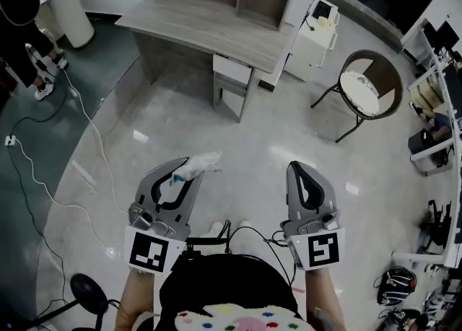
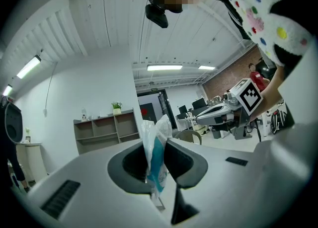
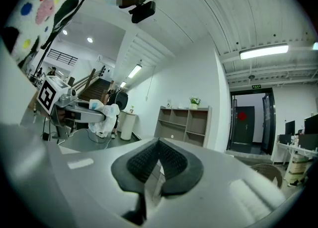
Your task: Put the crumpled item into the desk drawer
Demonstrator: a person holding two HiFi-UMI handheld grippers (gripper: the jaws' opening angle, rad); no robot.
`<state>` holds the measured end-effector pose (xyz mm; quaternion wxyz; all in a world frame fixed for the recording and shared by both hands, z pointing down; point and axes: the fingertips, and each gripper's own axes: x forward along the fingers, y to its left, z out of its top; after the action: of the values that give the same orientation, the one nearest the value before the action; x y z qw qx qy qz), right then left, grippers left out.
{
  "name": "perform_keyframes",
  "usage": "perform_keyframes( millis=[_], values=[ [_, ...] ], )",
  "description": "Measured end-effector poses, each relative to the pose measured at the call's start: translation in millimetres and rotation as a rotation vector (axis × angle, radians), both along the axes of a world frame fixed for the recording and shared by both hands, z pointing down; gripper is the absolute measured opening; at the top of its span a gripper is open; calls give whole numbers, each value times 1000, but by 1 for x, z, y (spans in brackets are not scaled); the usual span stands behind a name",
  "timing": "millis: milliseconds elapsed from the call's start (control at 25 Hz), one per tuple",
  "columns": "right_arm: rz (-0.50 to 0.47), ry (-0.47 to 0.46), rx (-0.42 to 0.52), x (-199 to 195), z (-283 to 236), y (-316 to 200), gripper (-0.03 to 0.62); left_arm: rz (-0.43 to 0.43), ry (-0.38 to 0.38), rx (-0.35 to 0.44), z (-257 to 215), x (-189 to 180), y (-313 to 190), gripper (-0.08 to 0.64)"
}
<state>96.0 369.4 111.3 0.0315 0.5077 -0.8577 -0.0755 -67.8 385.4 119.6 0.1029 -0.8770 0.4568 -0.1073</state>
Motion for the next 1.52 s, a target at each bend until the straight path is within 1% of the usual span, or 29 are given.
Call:
perform_keyframes(
  millis=[80,200,400,680,800,960,1200,1360,1520],
  values=[
    [13,-11,8,-4,-3,2,9,12,-12,8,0,-4,3,69],
    [21,-3,17,-11,-2,6,11,16,-25,11,2,-13,5,69],
    [11,25,5,-15,2,3,10,-14,9,2,3,-23,-1,69],
    [-13,9,7,-18,5,-29,11,-45,17,3,6,-24,-29,69],
    [-36,24,-2,-17,10,-50,10,-66,42,-11,10,-22,-50,69],
    [-44,16,8,-13,14,-87,11,-85,46,-17,14,-17,-86,69],
    [-77,2,-18,1,19,-160,10,-111,62,-15,13,-1,-153,69],
    [-106,2,-12,6,16,-208,10,-124,44,-2,12,6,-195,69],
    [-141,5,-5,9,14,-250,11,-158,56,9,9,11,-234,69]
  ],
)
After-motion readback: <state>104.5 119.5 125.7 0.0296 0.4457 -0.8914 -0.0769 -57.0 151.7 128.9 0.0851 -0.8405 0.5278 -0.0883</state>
